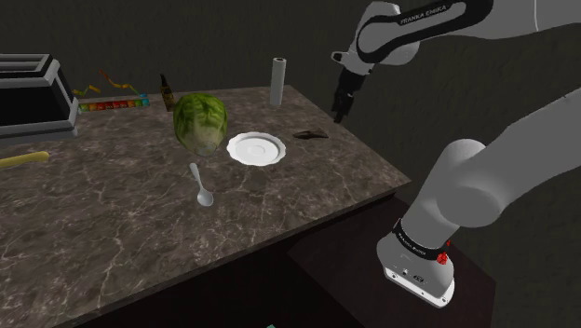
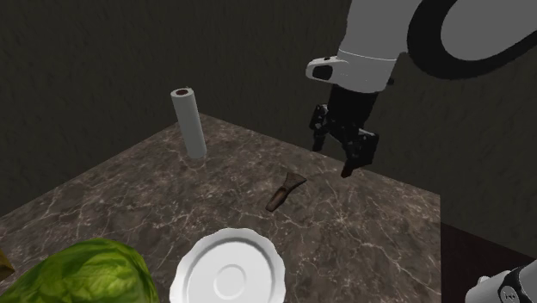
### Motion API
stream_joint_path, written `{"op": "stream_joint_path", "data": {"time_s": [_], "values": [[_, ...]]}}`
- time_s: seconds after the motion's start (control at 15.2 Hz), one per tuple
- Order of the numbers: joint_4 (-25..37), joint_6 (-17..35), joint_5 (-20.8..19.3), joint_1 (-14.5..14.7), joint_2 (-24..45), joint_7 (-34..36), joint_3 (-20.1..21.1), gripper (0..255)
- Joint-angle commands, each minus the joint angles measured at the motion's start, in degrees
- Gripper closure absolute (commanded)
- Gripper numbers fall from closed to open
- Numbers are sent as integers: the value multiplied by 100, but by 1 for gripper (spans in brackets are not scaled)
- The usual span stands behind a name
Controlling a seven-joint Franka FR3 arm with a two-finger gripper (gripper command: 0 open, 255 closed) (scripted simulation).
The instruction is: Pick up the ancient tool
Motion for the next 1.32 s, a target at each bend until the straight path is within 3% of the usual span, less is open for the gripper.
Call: {"op": "stream_joint_path", "data": {"time_s": [0.0,0.2,0.33,0.53,1.12,1.19,1.25], "values": [[169,322,200,295,481,-823,-367,0],[519,694,782,783,1307,-2166,-936,0],[812,850,1381,1096,1933,-3173,-1261,0],[1272,890,2361,1259,2835,-4578,-1416,0],[1160,1313,3084,1137,3403,-5156,-1254,0],[1174,1304,3090,1133,3413,-5161,-1253,255],[1174,1309,3103,1130,3423,-5171,-1250,255]]}}
